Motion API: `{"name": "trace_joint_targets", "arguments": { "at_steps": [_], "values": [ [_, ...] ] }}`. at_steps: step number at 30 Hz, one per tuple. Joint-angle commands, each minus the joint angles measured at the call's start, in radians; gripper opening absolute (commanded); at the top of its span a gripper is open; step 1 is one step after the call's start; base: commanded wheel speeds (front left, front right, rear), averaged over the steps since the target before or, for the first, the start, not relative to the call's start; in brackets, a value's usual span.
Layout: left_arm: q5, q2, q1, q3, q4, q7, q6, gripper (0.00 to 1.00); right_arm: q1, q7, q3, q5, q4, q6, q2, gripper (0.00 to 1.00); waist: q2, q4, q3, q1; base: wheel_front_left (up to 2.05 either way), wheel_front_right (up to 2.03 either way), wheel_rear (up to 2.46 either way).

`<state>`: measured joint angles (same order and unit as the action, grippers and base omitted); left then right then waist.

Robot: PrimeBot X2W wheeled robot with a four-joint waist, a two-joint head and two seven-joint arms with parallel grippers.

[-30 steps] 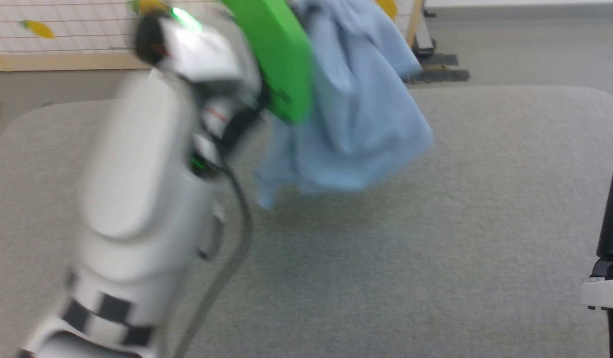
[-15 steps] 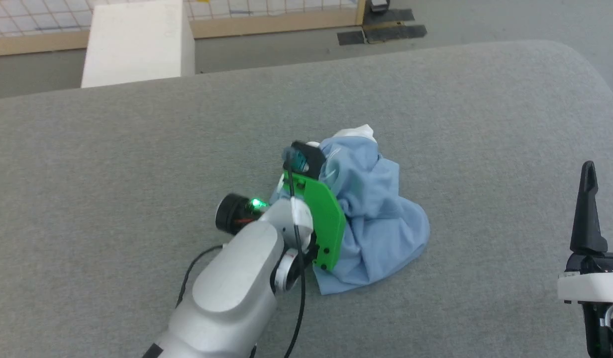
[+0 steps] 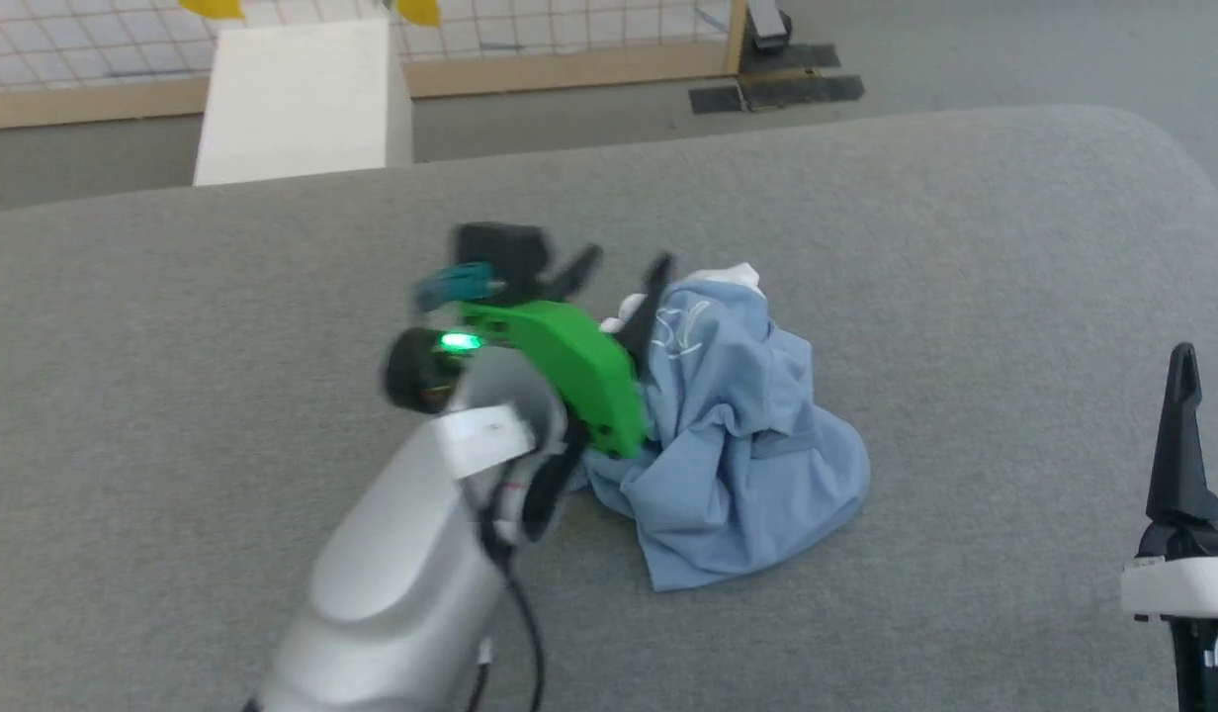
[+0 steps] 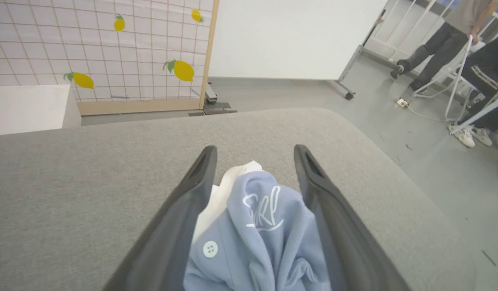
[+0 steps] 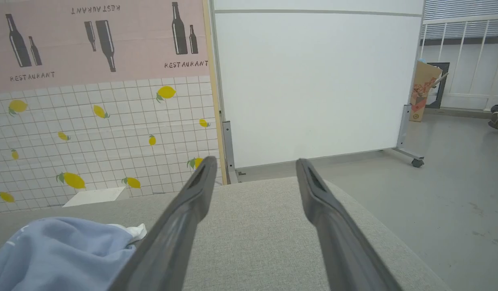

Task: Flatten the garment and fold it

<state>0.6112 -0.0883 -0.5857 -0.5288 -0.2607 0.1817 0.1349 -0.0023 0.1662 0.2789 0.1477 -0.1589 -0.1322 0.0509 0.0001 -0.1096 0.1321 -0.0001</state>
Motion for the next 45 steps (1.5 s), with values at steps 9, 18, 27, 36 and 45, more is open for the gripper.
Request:
{"name": "trace_joint_targets", "arguments": {
  "at_steps": [9,18,27,36,45],
  "values": [
    [-0.089,-0.222,0.319,0.207,0.355,-0.291,0.155,1.00,0.053,-0.018,-0.016,0.009,-0.013,0.002,-0.001,1.00,-0.0001,0.077,-0.045,0.0001,0.00,0.00,0.00],
    [-0.218,-0.234,0.626,0.254,0.481,-0.439,0.238,1.00,0.099,-0.023,-0.026,0.024,0.002,0.002,-0.001,1.00,-0.0001,0.088,-0.044,0.0001,0.00,0.00,0.00],
    [-0.247,-0.166,0.673,0.253,0.495,-0.443,0.223,1.00,0.017,-0.122,-0.054,0.067,0.004,0.002,-0.001,1.00,-0.0001,0.114,-0.026,0.0001,0.00,0.00,0.00],
    [-0.281,-0.112,0.625,0.250,0.466,-0.443,0.176,1.00,-0.276,-0.578,-0.151,0.145,0.069,0.002,0.101,1.00,-0.0001,0.158,0.063,0.0001,0.00,0.00,0.00],
    [-0.316,-0.061,0.569,0.255,0.428,-0.443,0.121,1.00,-0.397,-0.888,-0.282,0.187,0.177,0.002,0.259,1.00,-0.0001,0.226,0.168,0.0001,0.00,0.00,0.00]
  ]
}}
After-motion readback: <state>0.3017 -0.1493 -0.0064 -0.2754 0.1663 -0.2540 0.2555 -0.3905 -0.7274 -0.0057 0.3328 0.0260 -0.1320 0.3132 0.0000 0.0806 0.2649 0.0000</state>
